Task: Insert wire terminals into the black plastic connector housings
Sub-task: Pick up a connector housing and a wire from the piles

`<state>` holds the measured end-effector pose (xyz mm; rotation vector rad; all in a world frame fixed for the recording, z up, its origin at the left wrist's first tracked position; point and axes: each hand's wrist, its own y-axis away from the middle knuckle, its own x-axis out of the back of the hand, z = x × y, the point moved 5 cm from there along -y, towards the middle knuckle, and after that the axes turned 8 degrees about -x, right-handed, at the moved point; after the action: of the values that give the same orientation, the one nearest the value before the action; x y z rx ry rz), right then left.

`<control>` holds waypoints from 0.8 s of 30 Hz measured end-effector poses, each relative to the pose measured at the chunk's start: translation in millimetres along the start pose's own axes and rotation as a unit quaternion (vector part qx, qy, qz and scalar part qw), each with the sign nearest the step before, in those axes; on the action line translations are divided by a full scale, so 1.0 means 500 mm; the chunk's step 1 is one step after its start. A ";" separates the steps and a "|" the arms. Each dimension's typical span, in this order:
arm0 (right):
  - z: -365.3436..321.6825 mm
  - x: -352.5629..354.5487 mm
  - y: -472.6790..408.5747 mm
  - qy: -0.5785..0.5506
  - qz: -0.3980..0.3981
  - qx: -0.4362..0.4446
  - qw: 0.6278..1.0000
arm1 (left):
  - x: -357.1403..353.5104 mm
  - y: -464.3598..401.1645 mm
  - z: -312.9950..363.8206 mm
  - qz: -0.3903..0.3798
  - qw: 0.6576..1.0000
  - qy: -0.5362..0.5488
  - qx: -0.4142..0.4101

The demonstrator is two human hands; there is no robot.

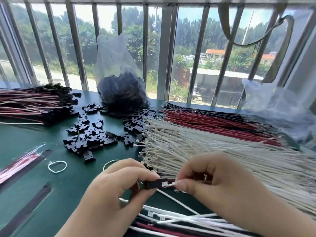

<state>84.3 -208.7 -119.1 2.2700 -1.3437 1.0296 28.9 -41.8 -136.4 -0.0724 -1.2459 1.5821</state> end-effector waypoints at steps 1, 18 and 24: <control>0.000 0.000 0.001 -0.004 -0.009 0.002 1.000 | 0.000 -0.001 0.002 -0.006 1.000 0.012 0.000; 0.026 -0.031 -0.003 -0.032 -0.045 -0.076 0.996 | -0.016 0.004 0.013 -0.032 0.998 0.055 -0.010; 0.014 -0.022 0.008 0.103 0.084 0.063 0.989 | -0.029 0.005 -0.009 -0.038 0.926 0.335 0.168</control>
<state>80.5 -207.9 -132.0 2.0923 -1.4357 1.4001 36.0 -49.0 -148.0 -0.3138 -0.4331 1.4970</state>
